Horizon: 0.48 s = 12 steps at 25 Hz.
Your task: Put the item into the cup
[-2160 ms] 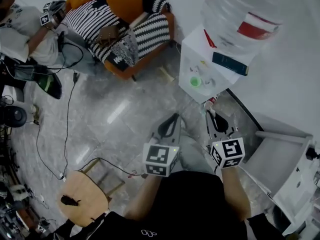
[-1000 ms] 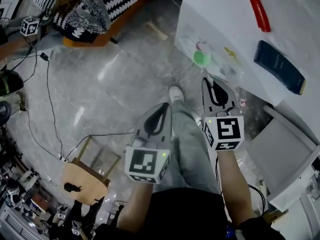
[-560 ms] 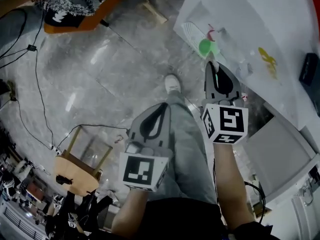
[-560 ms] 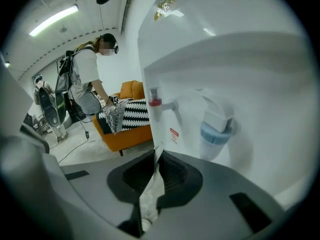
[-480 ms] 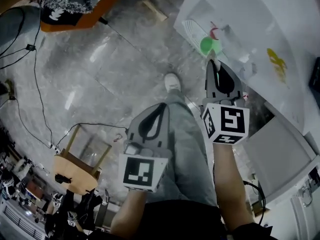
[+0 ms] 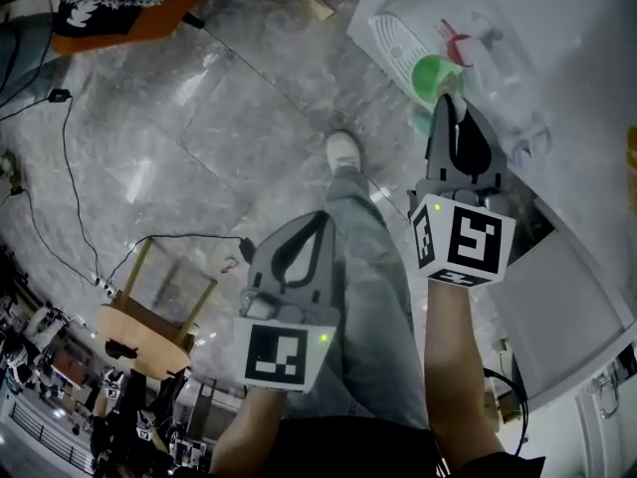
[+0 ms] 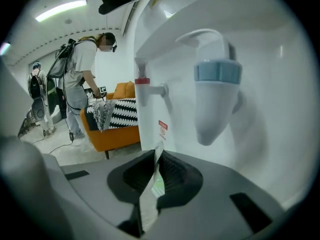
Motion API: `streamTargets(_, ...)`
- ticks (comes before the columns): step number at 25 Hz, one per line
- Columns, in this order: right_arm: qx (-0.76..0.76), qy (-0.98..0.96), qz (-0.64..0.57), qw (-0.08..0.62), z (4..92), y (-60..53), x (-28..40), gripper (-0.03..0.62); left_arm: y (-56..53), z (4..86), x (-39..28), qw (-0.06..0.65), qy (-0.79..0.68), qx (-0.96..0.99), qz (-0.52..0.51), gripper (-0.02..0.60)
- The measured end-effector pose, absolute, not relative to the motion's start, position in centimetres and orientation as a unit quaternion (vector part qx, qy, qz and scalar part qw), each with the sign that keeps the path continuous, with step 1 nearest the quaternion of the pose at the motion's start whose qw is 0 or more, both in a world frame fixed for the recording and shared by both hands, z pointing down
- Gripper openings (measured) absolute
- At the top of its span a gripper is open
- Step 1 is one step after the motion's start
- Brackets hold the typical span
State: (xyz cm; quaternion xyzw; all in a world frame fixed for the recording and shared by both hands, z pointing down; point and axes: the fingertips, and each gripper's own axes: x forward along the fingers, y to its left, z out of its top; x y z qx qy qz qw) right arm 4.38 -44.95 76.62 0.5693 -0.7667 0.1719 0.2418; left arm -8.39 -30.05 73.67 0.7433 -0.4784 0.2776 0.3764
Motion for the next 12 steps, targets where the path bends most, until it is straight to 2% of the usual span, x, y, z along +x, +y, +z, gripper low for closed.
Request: streamTargets(12, 0.575, -0.763, 0.165, 0.246, 77.6, -45.6, 4.4, 0.034, -28.4, 75.4, -8.9, 0.391, -0.480, 0.726, 0.300, 0.014)
